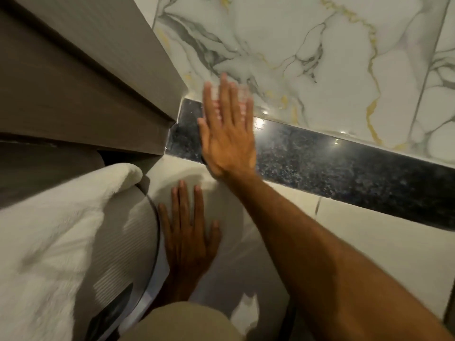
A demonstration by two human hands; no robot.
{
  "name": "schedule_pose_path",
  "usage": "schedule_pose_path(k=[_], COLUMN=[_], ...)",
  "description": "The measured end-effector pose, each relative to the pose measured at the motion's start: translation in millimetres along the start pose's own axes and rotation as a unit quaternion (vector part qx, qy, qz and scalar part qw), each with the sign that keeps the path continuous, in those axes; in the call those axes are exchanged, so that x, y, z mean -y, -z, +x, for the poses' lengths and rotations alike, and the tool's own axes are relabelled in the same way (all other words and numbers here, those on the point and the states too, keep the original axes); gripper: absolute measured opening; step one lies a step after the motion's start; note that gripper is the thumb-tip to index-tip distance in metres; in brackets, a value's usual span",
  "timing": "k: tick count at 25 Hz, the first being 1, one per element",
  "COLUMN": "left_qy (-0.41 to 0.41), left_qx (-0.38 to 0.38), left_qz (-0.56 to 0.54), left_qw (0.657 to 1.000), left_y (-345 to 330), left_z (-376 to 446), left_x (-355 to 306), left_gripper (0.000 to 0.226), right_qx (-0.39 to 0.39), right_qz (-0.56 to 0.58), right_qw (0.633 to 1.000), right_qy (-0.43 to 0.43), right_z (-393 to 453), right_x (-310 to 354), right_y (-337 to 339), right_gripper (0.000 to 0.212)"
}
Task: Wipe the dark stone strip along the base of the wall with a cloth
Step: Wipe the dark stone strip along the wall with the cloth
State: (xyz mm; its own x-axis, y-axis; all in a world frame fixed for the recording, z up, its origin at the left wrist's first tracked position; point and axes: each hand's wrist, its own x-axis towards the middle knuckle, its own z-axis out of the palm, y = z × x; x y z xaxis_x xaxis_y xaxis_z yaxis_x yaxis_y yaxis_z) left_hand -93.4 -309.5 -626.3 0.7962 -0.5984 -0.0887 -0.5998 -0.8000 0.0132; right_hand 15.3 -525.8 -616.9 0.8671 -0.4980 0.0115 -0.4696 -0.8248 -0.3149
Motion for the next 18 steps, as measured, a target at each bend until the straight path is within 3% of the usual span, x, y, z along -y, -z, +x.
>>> schedule_pose_path(k=[3, 5, 8, 11, 15, 18], left_qy=[0.036, 0.056, 0.047, 0.042, 0.043, 0.045], left_qx=[0.013, 0.024, 0.021, 0.001, 0.007, 0.014], left_qz=[-0.03, -0.053, -0.039, -0.048, -0.042, -0.04], left_qw=[0.999, 0.997, 0.998, 0.998, 0.998, 0.998], left_y=[1, 6, 4, -5, -6, -7], left_z=[0, 2, 5, 6, 4, 4], left_x=[-2, -4, -5, -2, -2, -1], left_gripper=[0.074, 0.074, 0.076, 0.077, 0.077, 0.078], right_qx=[0.024, 0.053, 0.002, -0.034, 0.04, 0.06], right_qz=[0.0, -0.017, -0.028, -0.025, -0.019, -0.032], right_qw=[0.997, 0.997, 0.999, 0.999, 0.999, 0.998], right_qy=[0.075, 0.057, -0.021, -0.02, 0.032, 0.003], right_z=[-46, -74, -15, 41, -56, -82], right_x=[1, -23, -26, 6, 3, -15], right_y=[-1, 11, 14, 3, 8, 11], right_gripper=[0.069, 0.072, 0.066, 0.065, 0.066, 0.067])
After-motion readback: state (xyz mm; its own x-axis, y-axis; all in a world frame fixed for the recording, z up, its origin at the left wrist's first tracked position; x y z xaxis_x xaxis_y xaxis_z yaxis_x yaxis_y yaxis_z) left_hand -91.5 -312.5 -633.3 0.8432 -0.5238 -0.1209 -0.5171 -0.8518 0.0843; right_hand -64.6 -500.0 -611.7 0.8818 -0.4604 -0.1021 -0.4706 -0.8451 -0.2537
